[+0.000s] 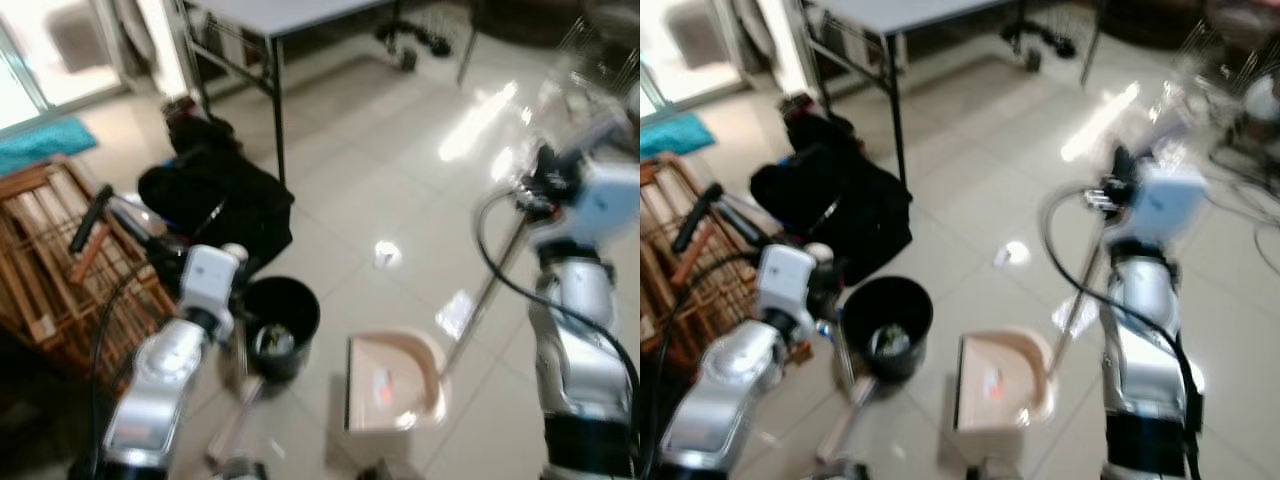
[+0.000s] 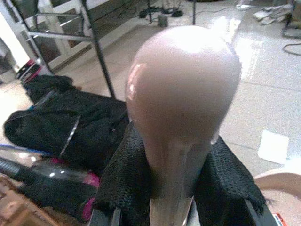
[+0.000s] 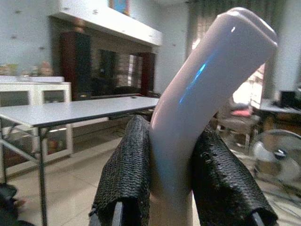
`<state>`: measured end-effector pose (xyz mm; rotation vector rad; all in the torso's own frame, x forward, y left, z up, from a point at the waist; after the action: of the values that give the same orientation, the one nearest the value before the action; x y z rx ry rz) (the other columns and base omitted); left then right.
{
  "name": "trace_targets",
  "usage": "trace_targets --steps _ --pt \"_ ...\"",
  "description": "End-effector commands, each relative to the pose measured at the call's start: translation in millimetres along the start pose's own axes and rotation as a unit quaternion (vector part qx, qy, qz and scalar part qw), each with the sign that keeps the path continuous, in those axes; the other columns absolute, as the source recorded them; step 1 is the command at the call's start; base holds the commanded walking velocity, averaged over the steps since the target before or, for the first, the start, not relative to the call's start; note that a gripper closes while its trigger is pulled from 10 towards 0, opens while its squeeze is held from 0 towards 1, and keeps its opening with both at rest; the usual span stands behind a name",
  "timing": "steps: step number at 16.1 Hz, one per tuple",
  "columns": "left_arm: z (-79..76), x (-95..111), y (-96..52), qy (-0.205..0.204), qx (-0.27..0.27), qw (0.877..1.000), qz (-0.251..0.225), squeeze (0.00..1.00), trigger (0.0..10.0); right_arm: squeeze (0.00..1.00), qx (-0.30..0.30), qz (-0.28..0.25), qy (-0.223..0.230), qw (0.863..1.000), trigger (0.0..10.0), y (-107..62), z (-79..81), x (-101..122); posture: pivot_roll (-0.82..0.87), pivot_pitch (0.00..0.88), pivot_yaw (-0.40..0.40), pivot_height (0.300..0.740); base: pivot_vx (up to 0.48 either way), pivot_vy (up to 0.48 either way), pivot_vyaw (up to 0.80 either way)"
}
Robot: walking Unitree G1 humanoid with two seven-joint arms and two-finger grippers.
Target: Sweep floor
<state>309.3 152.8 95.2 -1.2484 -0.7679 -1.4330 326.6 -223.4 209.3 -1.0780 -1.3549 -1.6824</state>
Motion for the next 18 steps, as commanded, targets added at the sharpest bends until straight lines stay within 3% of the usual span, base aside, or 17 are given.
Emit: trace_targets --steps 1,3,8,12,17,18 --pt "4.0 6.9 0.1 0.008 0.005 1.0 -0.012 0.0 10.0 0.0 -0.021 0.016 0.045 0.999 10.0 -3.9 -5.5 -3.4 -0.1 0.066 -0.007 0.74 0.0 -0.364 0.0" --pt "2.9 9.6 3.3 0.009 0.0 1.0 -0.016 0.0 10.0 0.0 -0.001 0.019 0.074 0.997 10.0 -9.9 -0.2 -4.3 -0.1 0.065 -0.003 0.74 0.0 -0.364 0.0" --pt "-3.7 15.3 11.0 0.013 -0.014 0.999 -0.026 0.0 10.0 0.0 0.058 0.002 0.061 0.996 10.0 -17.9 19.6 2.7 -0.12 0.061 0.007 0.74 0.0 -0.36 0.0" --pt "-4.4 18.8 14.8 0.015 -0.018 0.999 -0.031 0.0 10.0 0.0 0.072 0.007 0.051 0.996 10.0 -23.5 23.2 0.7 -0.12 0.066 0.011 0.74 0.0 -0.315 0.0" --pt "0.5 17.4 20.3 -0.006 -0.015 1.0 -0.015 0.0 10.0 0.0 0.058 0.039 0.026 0.997 10.0 -28.8 19.1 -11.3 -0.12 0.072 0.01 0.74 0.0 0.384 0.0" --pt "2.4 22.6 22.8 0.002 -0.014 1.0 -0.022 0.0 10.0 0.0 0.049 0.064 0.046 0.996 10.0 -33.2 19.7 -19.2 -0.12 0.077 0.01 0.74 0.0 0.0 0.0"
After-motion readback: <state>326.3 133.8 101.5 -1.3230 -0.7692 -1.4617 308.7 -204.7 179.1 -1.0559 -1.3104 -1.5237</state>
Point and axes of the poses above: a point about 5 cm out from each wrist's last joint towards the gripper, its own y axis pointing out of the wrist towards the gripper, its own x axis along the axis of the wrist's last joint, z = x × y, the point moved 4 cm from there along y, pointing out of the wrist towards the gripper, and after that the axes turned 6 degrees about y, right-handed, at the moved point
